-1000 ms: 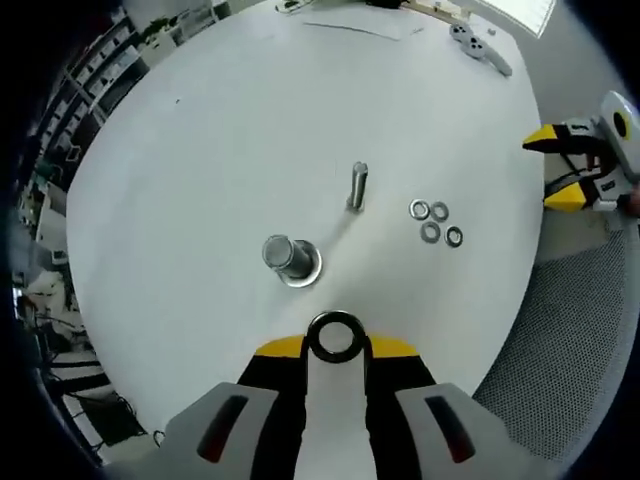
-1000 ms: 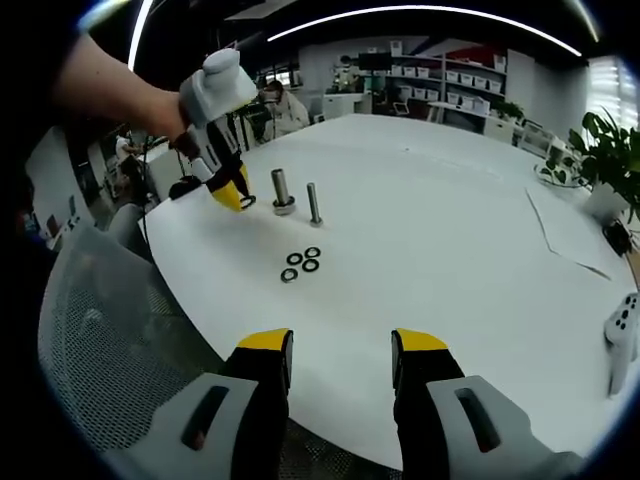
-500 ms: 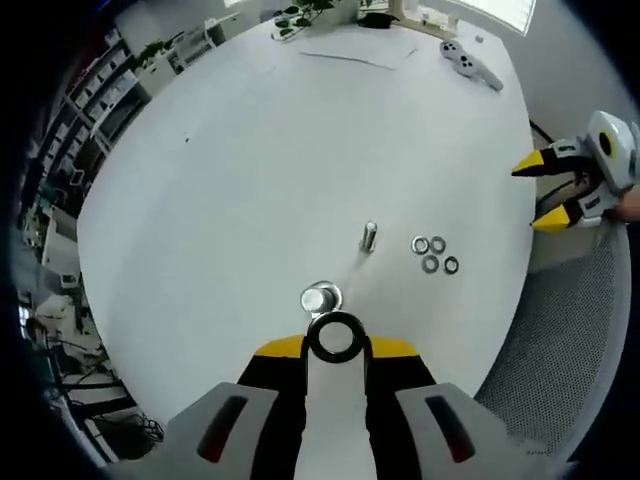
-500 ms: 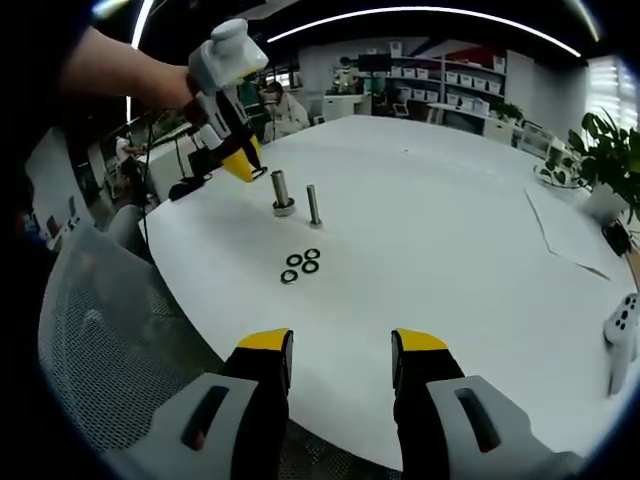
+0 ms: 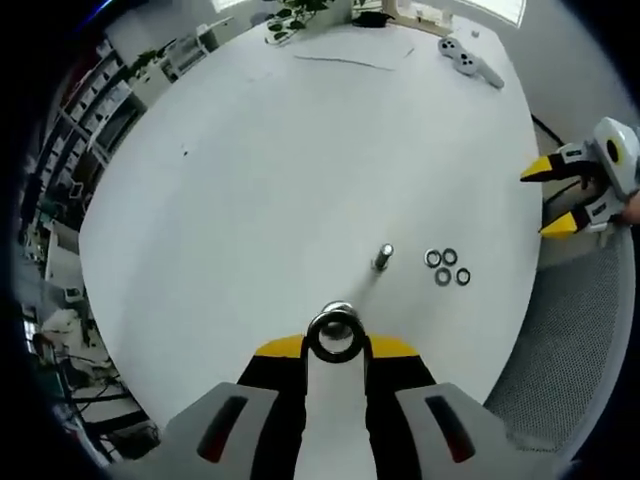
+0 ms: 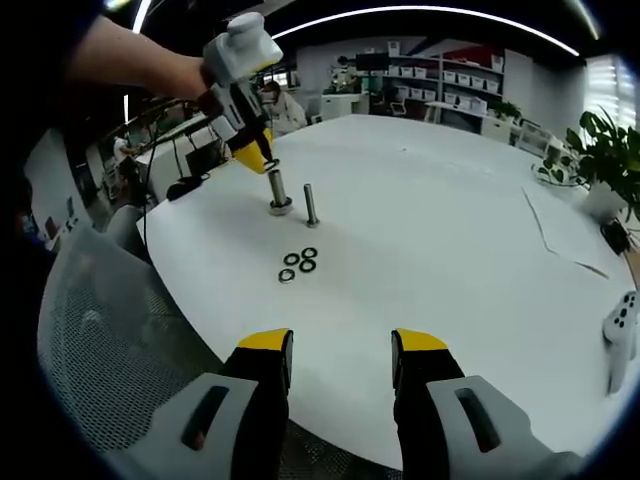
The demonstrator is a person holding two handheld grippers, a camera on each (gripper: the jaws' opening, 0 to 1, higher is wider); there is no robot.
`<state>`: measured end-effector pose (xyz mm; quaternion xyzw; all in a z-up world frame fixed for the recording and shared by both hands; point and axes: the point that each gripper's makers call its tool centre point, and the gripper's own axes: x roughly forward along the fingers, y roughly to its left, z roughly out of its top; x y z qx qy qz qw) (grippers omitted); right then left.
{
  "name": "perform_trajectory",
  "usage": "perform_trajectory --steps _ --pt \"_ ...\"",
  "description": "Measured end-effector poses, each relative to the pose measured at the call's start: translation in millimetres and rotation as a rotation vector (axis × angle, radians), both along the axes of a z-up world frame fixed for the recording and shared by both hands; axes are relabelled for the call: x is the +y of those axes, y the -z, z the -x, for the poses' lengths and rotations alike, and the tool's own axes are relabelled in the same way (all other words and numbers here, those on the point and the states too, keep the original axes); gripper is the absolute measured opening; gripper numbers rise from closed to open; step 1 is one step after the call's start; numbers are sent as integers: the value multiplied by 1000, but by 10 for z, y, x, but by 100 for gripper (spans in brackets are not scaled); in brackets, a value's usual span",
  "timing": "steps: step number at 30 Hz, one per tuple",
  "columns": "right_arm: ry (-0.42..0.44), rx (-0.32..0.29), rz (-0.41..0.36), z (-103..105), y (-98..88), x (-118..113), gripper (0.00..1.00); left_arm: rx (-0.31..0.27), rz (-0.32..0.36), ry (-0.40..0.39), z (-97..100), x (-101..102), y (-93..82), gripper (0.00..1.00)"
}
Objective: Place the washer onto the threaded stud by aligning its center hole with the stud, sliding it down to the base, and recovering from edge contact or off-axis alignment until the washer reaches the visible bottom stop.
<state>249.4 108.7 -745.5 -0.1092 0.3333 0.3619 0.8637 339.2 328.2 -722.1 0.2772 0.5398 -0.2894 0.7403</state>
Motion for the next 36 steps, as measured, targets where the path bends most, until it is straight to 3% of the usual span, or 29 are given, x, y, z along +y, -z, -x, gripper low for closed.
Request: perform_trajectory --steps 20,36 --pt "7 -1 6 -8 4 -16 42 52 -45 34 -55 -19 273 19" --pt "7 4 16 -3 21 -27 41 90 -46 11 -33 -23 538 19"
